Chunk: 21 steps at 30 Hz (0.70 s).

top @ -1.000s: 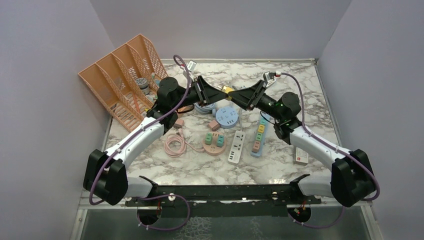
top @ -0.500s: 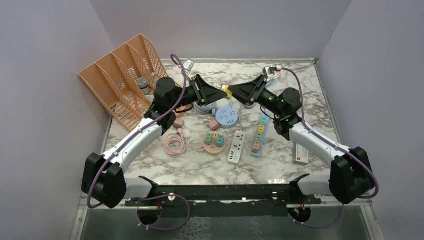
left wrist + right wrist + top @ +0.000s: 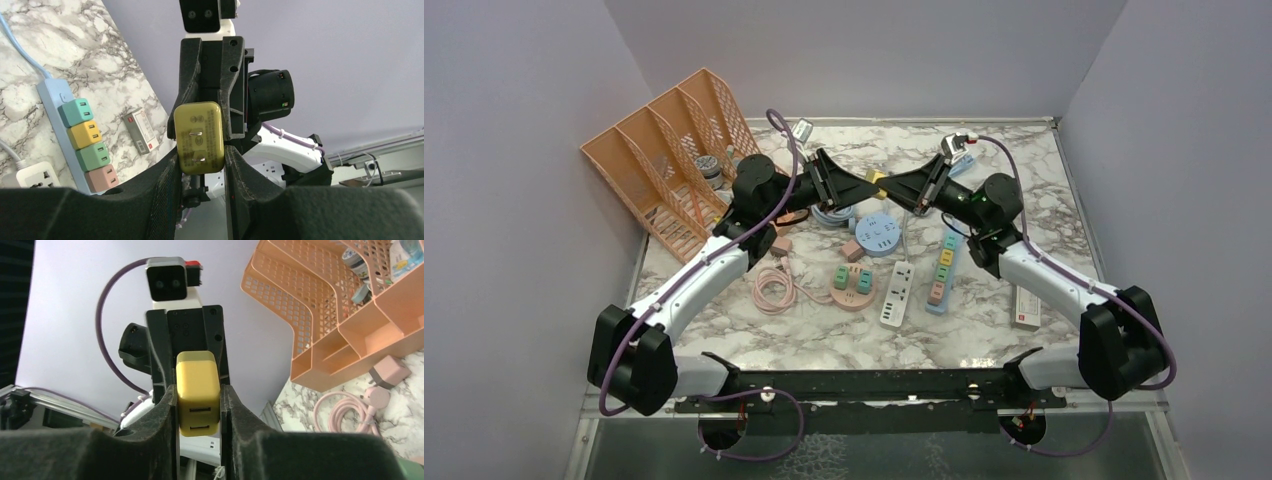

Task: Insert the plug

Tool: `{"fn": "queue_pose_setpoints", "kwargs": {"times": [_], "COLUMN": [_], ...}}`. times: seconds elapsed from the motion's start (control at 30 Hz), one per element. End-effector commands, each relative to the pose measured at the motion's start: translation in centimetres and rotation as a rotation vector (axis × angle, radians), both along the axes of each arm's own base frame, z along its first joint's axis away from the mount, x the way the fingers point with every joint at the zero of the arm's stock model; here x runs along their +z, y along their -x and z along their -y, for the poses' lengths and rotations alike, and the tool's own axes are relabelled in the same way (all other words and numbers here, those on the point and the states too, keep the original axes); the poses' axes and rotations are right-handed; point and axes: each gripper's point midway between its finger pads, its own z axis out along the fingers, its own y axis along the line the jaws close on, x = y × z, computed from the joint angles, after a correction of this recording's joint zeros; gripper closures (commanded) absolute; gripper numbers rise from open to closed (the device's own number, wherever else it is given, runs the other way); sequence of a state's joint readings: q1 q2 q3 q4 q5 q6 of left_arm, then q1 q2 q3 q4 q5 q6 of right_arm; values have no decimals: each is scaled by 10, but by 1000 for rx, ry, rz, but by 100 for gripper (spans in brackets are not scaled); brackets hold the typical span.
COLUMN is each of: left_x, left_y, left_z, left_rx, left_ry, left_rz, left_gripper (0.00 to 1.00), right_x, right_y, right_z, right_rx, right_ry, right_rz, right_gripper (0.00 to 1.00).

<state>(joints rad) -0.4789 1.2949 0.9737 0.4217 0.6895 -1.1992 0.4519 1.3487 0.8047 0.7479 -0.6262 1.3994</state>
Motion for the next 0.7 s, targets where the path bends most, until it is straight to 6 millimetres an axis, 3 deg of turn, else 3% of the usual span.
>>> {"fn": "queue_pose_setpoints", "kwargs": {"times": [0.0,0.13,0.23,0.43,0.5,0.67], "left_x": [-4,-50,-66,-86,-87,-89], "left_y": [-3,-16,-23,-32,-32,-33], "left_z": [-12,-36,-60,-107,-112,-117], "left_rx": [54,166,264,431,440,452], "left_ry": [-22,-230,-413,-681,-718,-739], "left_rz": [44,0,40,85,103,109], "left_gripper": [41,27,23,19,19,19], "right_x": [-26,-51,-77,-140,-163,-192], "right_y": [-17,-38,-54,-72,-76,-78], "right_z": [-3,4,21,50,63,86], "right_rx": [-46,-95,-121,-61,-30,8], "right_ry": [147,341,497,876,1020,1211], "right_rz": [-29,-66,-127,-201,-237,-250], "right_gripper": [99,99,99,99,99,99]}}
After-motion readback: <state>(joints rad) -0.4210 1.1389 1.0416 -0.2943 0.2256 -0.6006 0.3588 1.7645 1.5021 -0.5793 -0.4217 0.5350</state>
